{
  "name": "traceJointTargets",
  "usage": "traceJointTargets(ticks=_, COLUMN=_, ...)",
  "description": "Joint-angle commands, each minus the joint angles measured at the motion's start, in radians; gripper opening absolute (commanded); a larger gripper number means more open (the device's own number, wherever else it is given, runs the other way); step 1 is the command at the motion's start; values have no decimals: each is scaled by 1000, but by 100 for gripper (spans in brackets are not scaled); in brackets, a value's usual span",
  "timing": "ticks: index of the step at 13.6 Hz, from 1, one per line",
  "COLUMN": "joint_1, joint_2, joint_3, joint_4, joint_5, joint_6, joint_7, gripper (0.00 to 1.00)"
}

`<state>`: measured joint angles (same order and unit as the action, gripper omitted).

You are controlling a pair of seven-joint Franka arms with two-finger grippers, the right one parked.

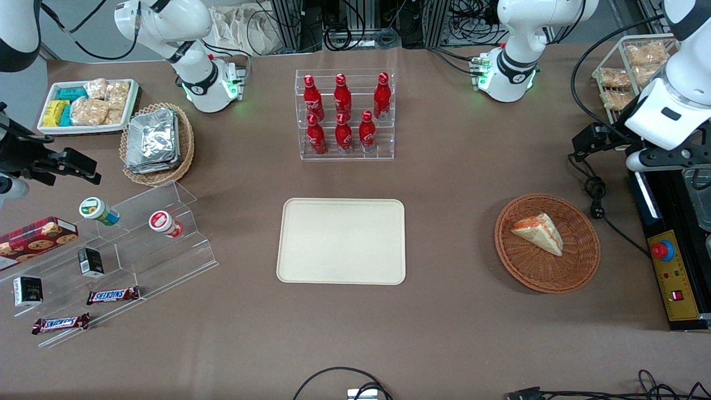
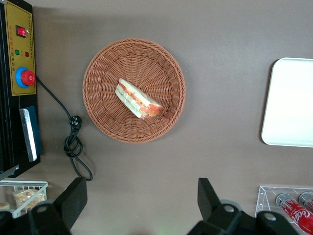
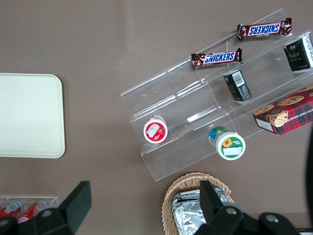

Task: Place sandwich from basket to tray
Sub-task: 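Move the open left gripper down over the sandwich in the wicker basket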

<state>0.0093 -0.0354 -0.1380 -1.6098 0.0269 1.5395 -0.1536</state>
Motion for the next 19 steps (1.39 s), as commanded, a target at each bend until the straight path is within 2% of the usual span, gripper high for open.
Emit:
traceJointTargets(ticks=1, joint_1=-15, joint_2=5, joint_3=9, joint_4=16, joint_5=-12, joint_6=-9, joint_7=-21, gripper=100)
traceJointTargets(ticks=8, joint_1=21, joint_2=23, joint_3=20, joint_4=-30, joint_5=-8, joint_6=11, joint_7=-102, gripper=100)
traceJointTargets(ticks=11, joint_1=29, joint_2=34, joint_3=20, joint_4=-103, joint_5=1, joint_6=68, joint_7=-387, gripper=100)
traceJointTargets(ticks=15, joint_1=31, joint_2=67, joint_3=27, joint_4=-266, joint_5=13, joint_6=299, joint_7=-746, gripper=100)
traceJointTargets(ticks=18, joint_1=31, joint_2=159, joint_3=41, joint_4=-278, joint_5=47, joint_6=344, joint_7=-823, gripper=100)
traceJointTargets(ticks=19, joint_1=32, joint_2=166, joint_3=43, joint_4=-326, joint_5=48, joint_6=411, joint_7=-845, gripper=100)
